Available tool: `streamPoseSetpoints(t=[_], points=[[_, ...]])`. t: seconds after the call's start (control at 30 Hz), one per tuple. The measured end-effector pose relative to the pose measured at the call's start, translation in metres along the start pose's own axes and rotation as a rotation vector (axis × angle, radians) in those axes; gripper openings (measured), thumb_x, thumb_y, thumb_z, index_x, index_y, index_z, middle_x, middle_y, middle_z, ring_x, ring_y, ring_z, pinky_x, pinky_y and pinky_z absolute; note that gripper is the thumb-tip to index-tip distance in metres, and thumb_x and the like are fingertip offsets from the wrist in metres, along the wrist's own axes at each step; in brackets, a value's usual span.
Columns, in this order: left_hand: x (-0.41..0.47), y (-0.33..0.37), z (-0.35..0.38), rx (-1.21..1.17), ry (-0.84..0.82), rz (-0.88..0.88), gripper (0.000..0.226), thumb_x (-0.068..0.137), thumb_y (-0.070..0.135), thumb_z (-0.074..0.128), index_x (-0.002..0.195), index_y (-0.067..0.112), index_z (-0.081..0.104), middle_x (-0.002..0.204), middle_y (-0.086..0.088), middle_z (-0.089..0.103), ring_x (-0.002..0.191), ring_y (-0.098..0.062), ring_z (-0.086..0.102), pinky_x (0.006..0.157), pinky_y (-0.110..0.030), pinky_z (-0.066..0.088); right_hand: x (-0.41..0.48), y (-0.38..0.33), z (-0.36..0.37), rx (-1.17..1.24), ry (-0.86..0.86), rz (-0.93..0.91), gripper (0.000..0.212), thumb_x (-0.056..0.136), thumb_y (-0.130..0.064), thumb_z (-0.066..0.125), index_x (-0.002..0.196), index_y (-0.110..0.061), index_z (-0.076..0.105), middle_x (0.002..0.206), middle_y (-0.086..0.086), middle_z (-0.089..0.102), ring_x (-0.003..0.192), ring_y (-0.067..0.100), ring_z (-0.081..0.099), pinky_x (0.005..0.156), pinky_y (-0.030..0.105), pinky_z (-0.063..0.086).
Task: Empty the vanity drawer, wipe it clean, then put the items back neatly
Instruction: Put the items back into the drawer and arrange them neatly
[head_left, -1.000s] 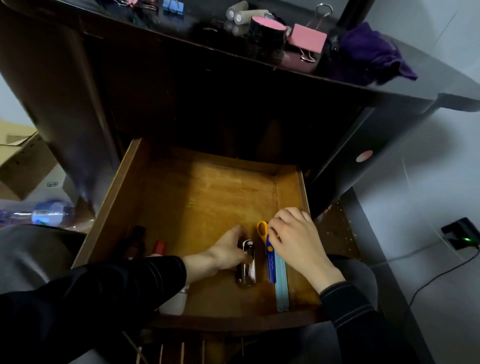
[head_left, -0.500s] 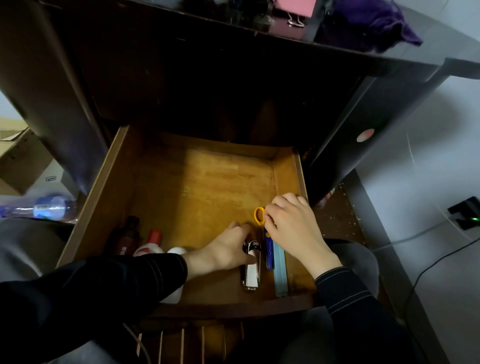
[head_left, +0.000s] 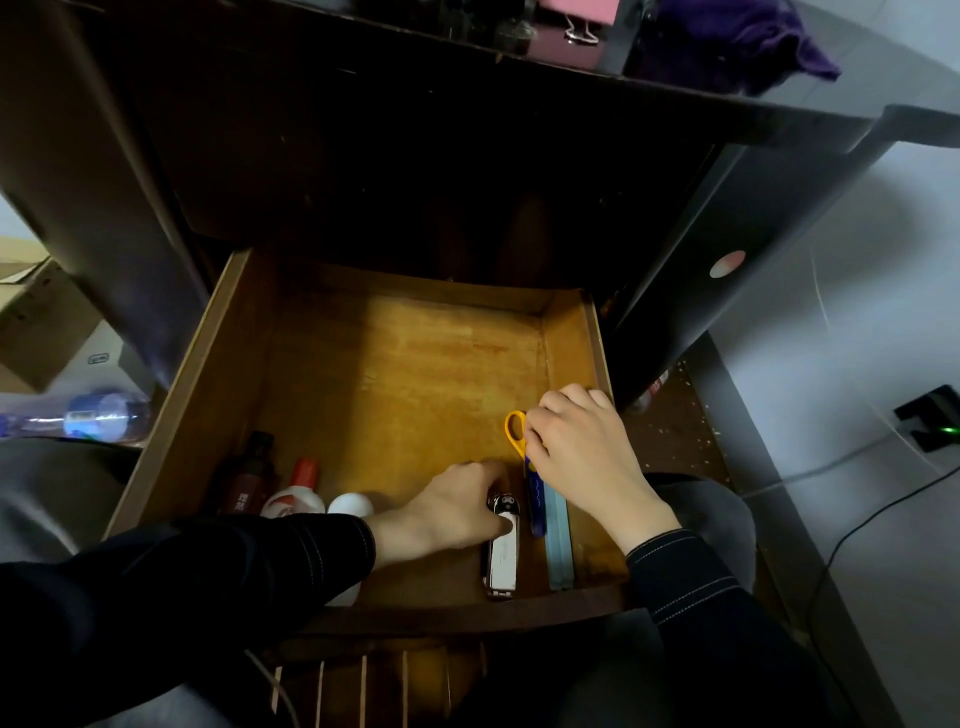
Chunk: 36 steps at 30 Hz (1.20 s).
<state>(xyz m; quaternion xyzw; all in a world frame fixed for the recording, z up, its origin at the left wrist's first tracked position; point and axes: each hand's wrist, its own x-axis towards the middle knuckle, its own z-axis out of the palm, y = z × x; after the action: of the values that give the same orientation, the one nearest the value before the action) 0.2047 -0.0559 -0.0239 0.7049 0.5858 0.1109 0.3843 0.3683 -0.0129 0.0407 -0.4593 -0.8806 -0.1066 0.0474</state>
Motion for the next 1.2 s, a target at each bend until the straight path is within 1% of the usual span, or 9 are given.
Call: streamPoseSetpoints(t=[0.07, 0.2, 0.3, 0.43, 0.6, 0.7, 0.9, 1.1, 1.2], points=[[0.000, 0.002, 0.001, -0.005, 0.035, -0.019, 0.028, 0.081, 0.028, 0.072, 0.099, 0.017, 0.053, 0.087, 0.000, 0.060, 0.079, -0.020, 0.059, 0.059, -0.028, 0.042, 0.000, 0.000, 0.000, 0.000, 0.001, 0.003, 0.025, 0.098, -0.026, 0.051, 0.089, -0.016, 0.072, 0.091, 0.001, 0.066, 0.093, 0.024, 0.056, 0.083, 0.041, 0.046], [0.004, 0.007, 0.000, 0.007, 0.002, -0.031, 0.027, 0.082, 0.023, 0.066, 0.105, 0.015, 0.054, 0.083, 0.003, 0.054, 0.081, -0.022, 0.058, 0.063, -0.031, 0.042, 0.000, 0.000, -0.001, 0.000, 0.003, 0.009, 0.024, 0.097, -0.025, 0.051, 0.088, -0.016, 0.071, 0.090, 0.001, 0.066, 0.092, 0.024, 0.056, 0.082, 0.041, 0.045], [0.007, 0.007, -0.001, 0.023, -0.035, -0.036, 0.025, 0.085, 0.024, 0.064, 0.106, 0.013, 0.058, 0.088, 0.000, 0.059, 0.085, -0.023, 0.059, 0.065, -0.031, 0.044, 0.000, -0.001, 0.000, -0.004, -0.006, 0.006, 0.025, 0.098, -0.026, 0.049, 0.089, -0.016, 0.070, 0.091, 0.000, 0.066, 0.093, 0.024, 0.055, 0.083, 0.041, 0.045], [0.008, 0.004, 0.001, 0.011, 0.005, -0.030, 0.018, 0.089, 0.028, 0.064, 0.099, 0.016, 0.054, 0.081, 0.006, 0.055, 0.079, -0.019, 0.056, 0.063, -0.027, 0.038, 0.000, -0.001, -0.001, 0.000, -0.009, 0.011, 0.026, 0.098, -0.026, 0.048, 0.088, -0.016, 0.071, 0.090, 0.001, 0.066, 0.091, 0.023, 0.055, 0.082, 0.041, 0.045], [0.010, 0.004, 0.001, 0.003, 0.032, -0.032, 0.026, 0.091, 0.034, 0.064, 0.109, 0.015, 0.057, 0.095, -0.002, 0.064, 0.086, -0.022, 0.061, 0.066, -0.029, 0.042, 0.000, -0.001, -0.002, 0.000, -0.010, 0.014, 0.027, 0.099, -0.026, 0.048, 0.088, -0.016, 0.071, 0.090, 0.001, 0.066, 0.091, 0.023, 0.056, 0.082, 0.041, 0.046], [0.010, 0.003, 0.001, 0.006, 0.044, -0.026, 0.024, 0.092, 0.035, 0.063, 0.105, 0.017, 0.055, 0.097, -0.004, 0.066, 0.088, -0.025, 0.064, 0.066, -0.029, 0.043, 0.001, -0.001, -0.003, -0.001, -0.018, 0.016, 0.028, 0.099, -0.027, 0.047, 0.089, -0.016, 0.071, 0.091, 0.001, 0.066, 0.093, 0.023, 0.056, 0.083, 0.041, 0.045], [0.008, 0.001, 0.008, 0.005, 0.002, -0.029, 0.023, 0.092, 0.039, 0.063, 0.090, 0.024, 0.046, 0.077, 0.004, 0.058, 0.064, -0.011, 0.057, 0.048, -0.024, 0.038, 0.000, -0.001, -0.003, 0.002, -0.026, 0.020, 0.028, 0.100, -0.027, 0.047, 0.091, -0.017, 0.072, 0.093, 0.001, 0.067, 0.095, 0.023, 0.056, 0.084, 0.041, 0.046], [0.009, 0.002, 0.008, -0.025, -0.019, -0.059, 0.022, 0.094, 0.038, 0.061, 0.089, 0.023, 0.046, 0.078, 0.000, 0.061, 0.061, -0.014, 0.062, 0.046, -0.024, 0.042, 0.000, -0.001, -0.002, -0.001, -0.027, 0.023, 0.027, 0.100, -0.027, 0.048, 0.092, -0.017, 0.072, 0.094, 0.000, 0.067, 0.095, 0.023, 0.056, 0.084, 0.041, 0.046], [0.009, 0.002, 0.008, -0.038, -0.014, -0.071, 0.024, 0.095, 0.037, 0.061, 0.086, 0.026, 0.041, 0.076, 0.001, 0.060, 0.052, -0.011, 0.059, 0.038, -0.018, 0.036, 0.001, -0.001, -0.002, -0.005, -0.038, 0.026, 0.028, 0.100, -0.027, 0.047, 0.093, -0.017, 0.072, 0.096, 0.000, 0.067, 0.097, 0.022, 0.056, 0.085, 0.041, 0.045]])
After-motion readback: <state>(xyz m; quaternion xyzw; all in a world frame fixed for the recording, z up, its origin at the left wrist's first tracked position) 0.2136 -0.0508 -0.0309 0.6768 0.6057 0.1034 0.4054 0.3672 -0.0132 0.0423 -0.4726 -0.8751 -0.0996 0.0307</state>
